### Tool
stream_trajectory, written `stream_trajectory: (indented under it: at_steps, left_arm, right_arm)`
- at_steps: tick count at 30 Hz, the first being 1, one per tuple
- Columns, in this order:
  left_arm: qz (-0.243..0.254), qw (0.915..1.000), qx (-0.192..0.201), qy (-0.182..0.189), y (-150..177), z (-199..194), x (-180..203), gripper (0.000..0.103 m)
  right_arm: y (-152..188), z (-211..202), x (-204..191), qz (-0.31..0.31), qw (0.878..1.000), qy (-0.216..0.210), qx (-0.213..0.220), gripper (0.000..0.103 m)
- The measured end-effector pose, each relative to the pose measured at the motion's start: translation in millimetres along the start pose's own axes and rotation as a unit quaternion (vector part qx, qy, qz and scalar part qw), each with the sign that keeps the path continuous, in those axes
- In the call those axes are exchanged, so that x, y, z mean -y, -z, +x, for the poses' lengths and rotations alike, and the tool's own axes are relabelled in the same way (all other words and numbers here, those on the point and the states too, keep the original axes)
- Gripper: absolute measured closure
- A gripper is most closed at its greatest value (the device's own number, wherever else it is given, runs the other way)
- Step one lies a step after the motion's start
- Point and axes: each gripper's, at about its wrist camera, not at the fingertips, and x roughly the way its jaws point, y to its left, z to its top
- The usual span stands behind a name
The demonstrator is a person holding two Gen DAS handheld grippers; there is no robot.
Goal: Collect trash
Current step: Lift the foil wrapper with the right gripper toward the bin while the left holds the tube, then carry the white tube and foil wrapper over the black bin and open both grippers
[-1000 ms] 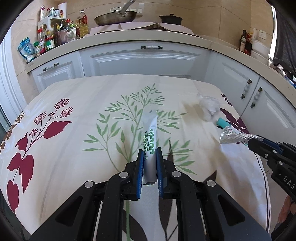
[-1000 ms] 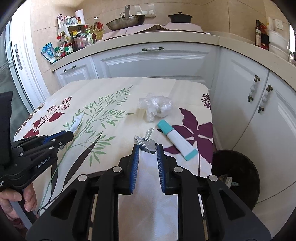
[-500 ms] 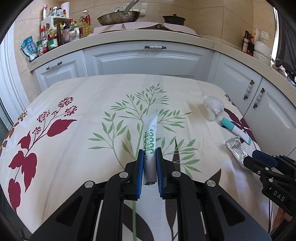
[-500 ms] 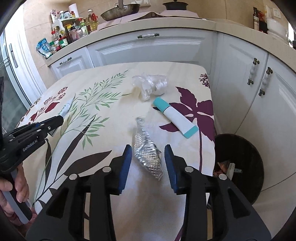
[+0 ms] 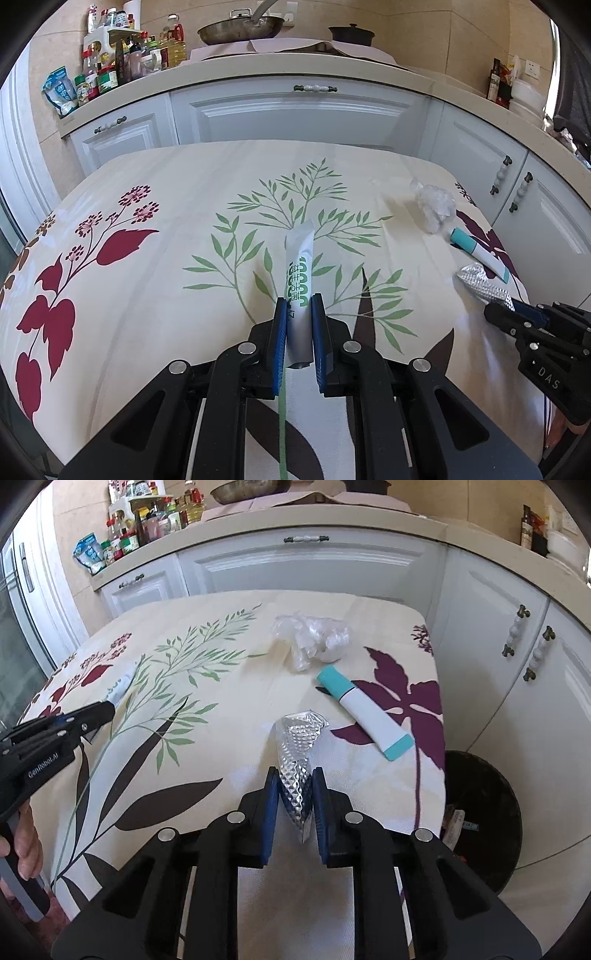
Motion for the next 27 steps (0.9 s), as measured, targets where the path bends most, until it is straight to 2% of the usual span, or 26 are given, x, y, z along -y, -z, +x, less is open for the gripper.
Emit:
stream_trajectory:
  at_steps: [13, 27]
  left_arm:
    - [0.027, 0.9992, 0.015, 0.027, -3.9, -11.3, 34.1, 0.089]
    - [0.082, 0.9925, 0.039, 0.083, -11.0, -27.7, 112.9, 0.089]
  right_arm:
    - [-2.7, -39.7, 25.5, 0.032, 0.998, 0.016, 0.054, 0.085]
    - [11.9, -92.0, 78.0, 0.08, 0.986, 0.077, 0.124, 0.085]
